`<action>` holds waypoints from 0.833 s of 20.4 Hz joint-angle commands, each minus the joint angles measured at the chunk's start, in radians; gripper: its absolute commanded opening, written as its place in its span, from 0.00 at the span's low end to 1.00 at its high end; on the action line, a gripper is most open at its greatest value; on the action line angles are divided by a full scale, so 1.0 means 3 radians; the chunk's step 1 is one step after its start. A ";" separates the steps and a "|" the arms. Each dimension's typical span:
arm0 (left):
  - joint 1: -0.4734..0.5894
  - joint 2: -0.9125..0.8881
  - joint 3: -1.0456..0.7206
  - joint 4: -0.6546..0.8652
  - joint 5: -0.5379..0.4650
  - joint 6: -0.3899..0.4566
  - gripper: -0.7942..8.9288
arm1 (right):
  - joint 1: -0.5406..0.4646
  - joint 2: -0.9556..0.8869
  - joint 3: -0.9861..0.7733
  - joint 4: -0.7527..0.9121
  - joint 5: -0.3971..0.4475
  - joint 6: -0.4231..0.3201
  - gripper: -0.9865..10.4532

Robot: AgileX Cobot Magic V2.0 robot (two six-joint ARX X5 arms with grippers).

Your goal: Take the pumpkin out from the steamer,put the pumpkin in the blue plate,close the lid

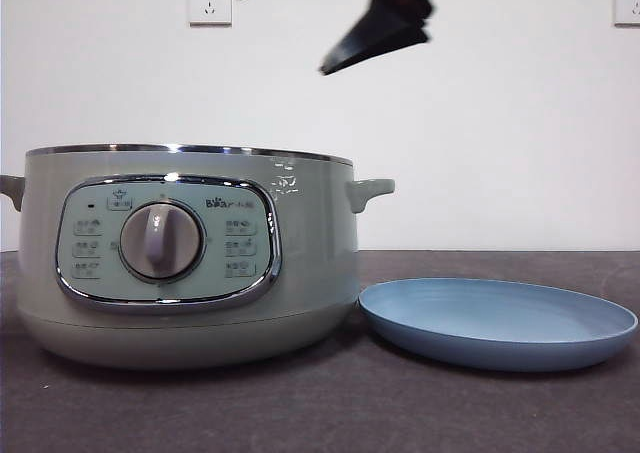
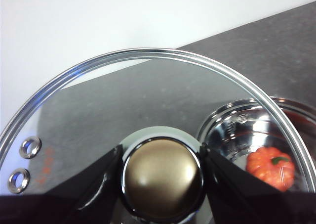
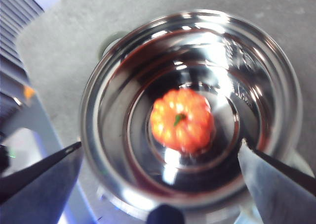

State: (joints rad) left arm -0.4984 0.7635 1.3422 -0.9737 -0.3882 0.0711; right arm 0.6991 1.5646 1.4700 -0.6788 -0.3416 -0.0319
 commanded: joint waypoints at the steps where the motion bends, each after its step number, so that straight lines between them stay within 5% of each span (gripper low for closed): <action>1: 0.0001 -0.0102 0.0051 0.0066 -0.0103 0.0027 0.07 | 0.0146 0.0376 0.0420 -0.0181 0.0240 -0.0238 0.57; 8: 0.0001 -0.0130 0.0051 -0.0053 -0.0100 0.0023 0.07 | 0.0454 0.1175 0.0930 -0.0193 0.0724 -0.0515 0.59; 17: 0.0001 -0.0128 0.0051 -0.0053 -0.0099 0.0023 0.07 | 0.0467 0.1746 0.0933 -0.0187 0.0708 -0.0601 0.58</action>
State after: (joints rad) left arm -0.4984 0.7368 1.3422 -1.0321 -0.4088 0.0711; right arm 0.8364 2.0800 1.7485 -0.7395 -0.1272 -0.2020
